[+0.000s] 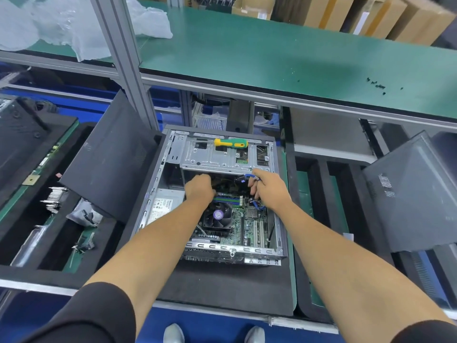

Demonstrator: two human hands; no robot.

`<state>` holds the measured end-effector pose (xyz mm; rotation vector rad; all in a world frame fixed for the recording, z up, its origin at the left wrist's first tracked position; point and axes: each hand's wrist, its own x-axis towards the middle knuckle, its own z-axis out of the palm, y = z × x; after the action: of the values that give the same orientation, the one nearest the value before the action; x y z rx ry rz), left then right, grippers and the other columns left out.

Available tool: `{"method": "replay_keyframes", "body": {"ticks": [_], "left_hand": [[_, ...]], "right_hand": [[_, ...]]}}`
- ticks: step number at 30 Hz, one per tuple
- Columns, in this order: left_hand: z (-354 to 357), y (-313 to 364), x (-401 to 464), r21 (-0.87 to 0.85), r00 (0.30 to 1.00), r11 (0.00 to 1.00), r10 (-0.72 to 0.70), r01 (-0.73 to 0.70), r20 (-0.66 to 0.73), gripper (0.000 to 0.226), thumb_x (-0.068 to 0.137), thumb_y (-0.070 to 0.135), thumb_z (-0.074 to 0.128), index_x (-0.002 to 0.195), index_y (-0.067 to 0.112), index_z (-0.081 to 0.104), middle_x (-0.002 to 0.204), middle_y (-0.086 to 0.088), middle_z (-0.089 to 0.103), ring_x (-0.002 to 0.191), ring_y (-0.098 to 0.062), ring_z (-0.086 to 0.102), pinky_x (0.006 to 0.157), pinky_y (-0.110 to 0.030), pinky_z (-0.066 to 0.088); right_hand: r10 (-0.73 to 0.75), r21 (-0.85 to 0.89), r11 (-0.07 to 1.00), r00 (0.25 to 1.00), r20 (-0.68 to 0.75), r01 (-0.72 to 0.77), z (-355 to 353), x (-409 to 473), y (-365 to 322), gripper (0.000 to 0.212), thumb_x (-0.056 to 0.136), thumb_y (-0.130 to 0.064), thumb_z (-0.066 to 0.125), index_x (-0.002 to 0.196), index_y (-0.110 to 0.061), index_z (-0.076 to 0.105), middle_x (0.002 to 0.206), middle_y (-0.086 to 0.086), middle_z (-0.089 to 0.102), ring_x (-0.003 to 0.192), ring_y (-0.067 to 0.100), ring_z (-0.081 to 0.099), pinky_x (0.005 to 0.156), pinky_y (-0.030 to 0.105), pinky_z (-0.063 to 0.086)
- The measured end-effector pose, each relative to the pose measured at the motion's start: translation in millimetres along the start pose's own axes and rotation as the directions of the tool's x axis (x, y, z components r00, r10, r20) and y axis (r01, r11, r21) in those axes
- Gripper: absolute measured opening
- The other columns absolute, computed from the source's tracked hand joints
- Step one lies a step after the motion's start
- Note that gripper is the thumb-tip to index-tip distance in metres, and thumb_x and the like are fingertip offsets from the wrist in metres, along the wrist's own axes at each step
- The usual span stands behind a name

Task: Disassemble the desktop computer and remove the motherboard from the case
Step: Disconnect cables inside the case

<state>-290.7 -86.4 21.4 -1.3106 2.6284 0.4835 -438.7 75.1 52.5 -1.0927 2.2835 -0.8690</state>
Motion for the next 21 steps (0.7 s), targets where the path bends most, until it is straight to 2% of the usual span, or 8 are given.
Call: {"method": "replay_keyframes", "body": {"ticks": [5, 10, 12, 15, 17, 19, 21], "left_hand": [[-4, -2, 9, -0.095, 0.995, 0.992, -0.075, 0.082, 0.072, 0.029, 0.086, 0.036, 0.079, 0.096, 0.012, 0.066, 0.102, -0.008, 0.068, 0.095, -0.028, 0.068, 0.077, -0.034, 0.056], [-7, -3, 14, -0.172, 0.982, 0.968, -0.169, 0.181, 0.078, 0.044, 0.079, 0.051, 0.081, 0.077, 0.011, 0.062, 0.086, -0.006, 0.063, 0.086, -0.024, 0.067, 0.065, -0.029, 0.049], [-7, -3, 16, -0.168, 0.984, 0.97, -0.166, 0.175, 0.066, 0.044, 0.08, 0.05, 0.08, 0.075, 0.011, 0.062, 0.082, -0.006, 0.062, 0.086, -0.024, 0.068, 0.064, -0.029, 0.049], [-4, -2, 16, -0.117, 0.993, 0.986, -0.114, 0.117, 0.034, 0.032, 0.084, 0.037, 0.079, 0.076, 0.011, 0.063, 0.086, -0.008, 0.069, 0.086, -0.026, 0.068, 0.067, -0.03, 0.051], [-3, -1, 15, -0.094, 0.995, 0.991, -0.092, 0.095, 0.036, 0.029, 0.085, 0.031, 0.078, 0.074, 0.011, 0.059, 0.086, -0.01, 0.068, 0.088, -0.028, 0.068, 0.069, -0.031, 0.053], [-3, 0, 15, -0.085, 0.996, 0.994, -0.067, 0.071, 0.056, 0.027, 0.084, 0.027, 0.079, 0.077, 0.01, 0.059, 0.085, -0.009, 0.065, 0.089, -0.029, 0.068, 0.072, -0.034, 0.055], [-2, 2, 15, -0.072, 0.997, 0.997, -0.03, 0.035, 0.069, 0.025, 0.085, 0.025, 0.077, 0.082, 0.01, 0.058, 0.089, -0.009, 0.066, 0.09, -0.029, 0.067, 0.074, -0.036, 0.055]], "right_hand": [[-0.01, 0.007, 1.0, 1.0, 0.004, 0.01, 1, 1, 1, 0.038, 0.082, -0.01, 0.03, 0.075, -0.033, 0.059, 0.064, -0.005, 0.067, 0.055, 0.015, 0.061, 0.067, 0.044, 0.06], [0.013, 0.024, 1.0, 1.0, 0.011, -0.013, 1, 3, 2, 0.036, 0.08, -0.01, 0.03, 0.075, -0.032, 0.059, 0.067, -0.002, 0.068, 0.055, 0.015, 0.059, 0.068, 0.048, 0.06], [0.015, -0.001, 1.0, 1.0, 0.011, -0.015, 2, 4, 3, 0.036, 0.081, -0.011, 0.03, 0.077, -0.034, 0.058, 0.07, -0.004, 0.068, 0.059, 0.017, 0.061, 0.071, 0.048, 0.059], [-0.031, -0.103, 0.994, 1.0, 0.001, 0.031, 4, 4, 1, 0.036, 0.081, -0.01, 0.032, 0.088, -0.038, 0.053, 0.077, -0.014, 0.067, 0.072, 0.015, 0.065, 0.073, 0.042, 0.058], [-0.085, -0.155, 0.985, 0.995, -0.048, 0.076, 5, 5, 1, 0.044, 0.083, -0.003, 0.032, 0.096, -0.041, 0.05, 0.083, -0.017, 0.064, 0.083, 0.018, 0.062, 0.073, 0.041, 0.055], [-0.111, -0.171, 0.981, 0.986, -0.122, 0.089, 6, 7, 2, 0.06, 0.084, 0.008, 0.03, 0.108, -0.042, 0.052, 0.091, -0.015, 0.057, 0.092, 0.024, 0.051, 0.074, 0.042, 0.05], [-0.159, -0.269, 0.957, 0.975, -0.158, 0.112, 5, 10, 3, 0.066, 0.081, 0.014, 0.032, 0.118, -0.037, 0.053, 0.099, -0.009, 0.054, 0.096, 0.025, 0.04, 0.079, 0.041, 0.042]]}}
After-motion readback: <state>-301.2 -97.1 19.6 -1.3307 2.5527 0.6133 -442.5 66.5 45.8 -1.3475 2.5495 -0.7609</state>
